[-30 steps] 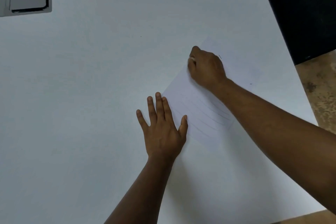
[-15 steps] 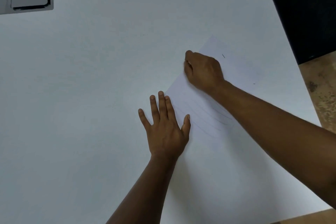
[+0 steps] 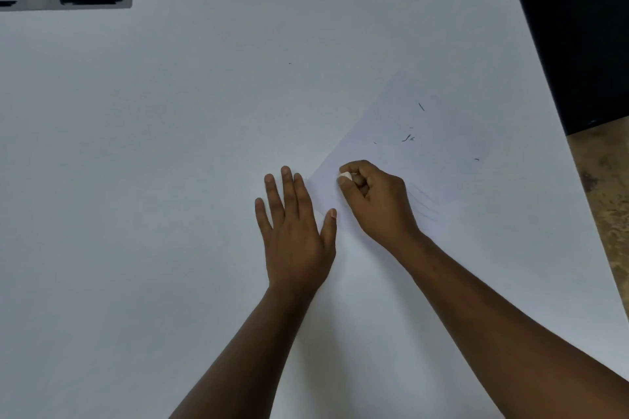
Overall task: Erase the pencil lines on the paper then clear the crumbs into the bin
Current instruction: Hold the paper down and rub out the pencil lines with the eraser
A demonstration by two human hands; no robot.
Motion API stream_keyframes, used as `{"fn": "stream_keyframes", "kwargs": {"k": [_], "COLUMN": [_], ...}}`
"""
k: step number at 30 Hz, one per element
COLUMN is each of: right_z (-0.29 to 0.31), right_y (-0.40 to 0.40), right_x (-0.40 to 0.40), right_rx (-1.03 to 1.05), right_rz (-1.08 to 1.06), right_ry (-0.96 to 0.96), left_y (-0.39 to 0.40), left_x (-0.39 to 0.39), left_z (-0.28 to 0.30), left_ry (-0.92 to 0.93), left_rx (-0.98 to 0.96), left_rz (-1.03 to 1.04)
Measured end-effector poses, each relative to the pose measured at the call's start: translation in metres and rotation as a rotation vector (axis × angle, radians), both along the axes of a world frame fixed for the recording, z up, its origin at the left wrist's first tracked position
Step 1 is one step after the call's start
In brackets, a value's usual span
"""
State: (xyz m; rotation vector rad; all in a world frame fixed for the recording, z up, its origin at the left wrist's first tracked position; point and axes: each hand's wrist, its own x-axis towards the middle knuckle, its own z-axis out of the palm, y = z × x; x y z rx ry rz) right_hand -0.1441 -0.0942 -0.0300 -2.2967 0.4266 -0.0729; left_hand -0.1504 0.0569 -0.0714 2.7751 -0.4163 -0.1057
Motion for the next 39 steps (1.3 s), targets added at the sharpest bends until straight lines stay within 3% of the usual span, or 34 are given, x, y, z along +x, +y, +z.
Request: {"fn": "stream_keyframes", "kwargs": {"k": [6,15,18,24,31,35,39], "right_z": [0.005,0.002,-0.001,0.014,0.024,0.010,0.006], "right_y": [0.010,-0.005,-0.030,-0.061,-0.011,-0.011,-0.049], "right_x": [0.013,0.030,0.060,0.076,-0.014,-0.042,-0.045], "right_rx": [-0.035,-0.332,-0.427,-0.143,0.218,0.329,0.467], "right_rz": [0.157,0.587,0.459,0.173,-0.177,-0.081,0.157], "right_ry": [0.040,-0.009,-0.063,-0.035,-0.058,0.037,0.204], "left_y": [0.000,0.001,-0.001,-0.001,0.003,0.002,-0.014], "left_x": [-0.001,-0.002,-0.002,-0.002,0.005,0.050,0.088], "left_z": [-0.004,-0.001,0.002,0.002,0.014,0.023,0.015], "left_ry": [0.000,0.020,0.056,0.088,0.070,0.072,0.026], "left_rx": [0.137,0.157,0.178,0.184,-0.043,-0.214,-0.148], "left_rz": [-0.086,-0.095,-0.101,-0.101,-0.071,-0.158,-0.352]}}
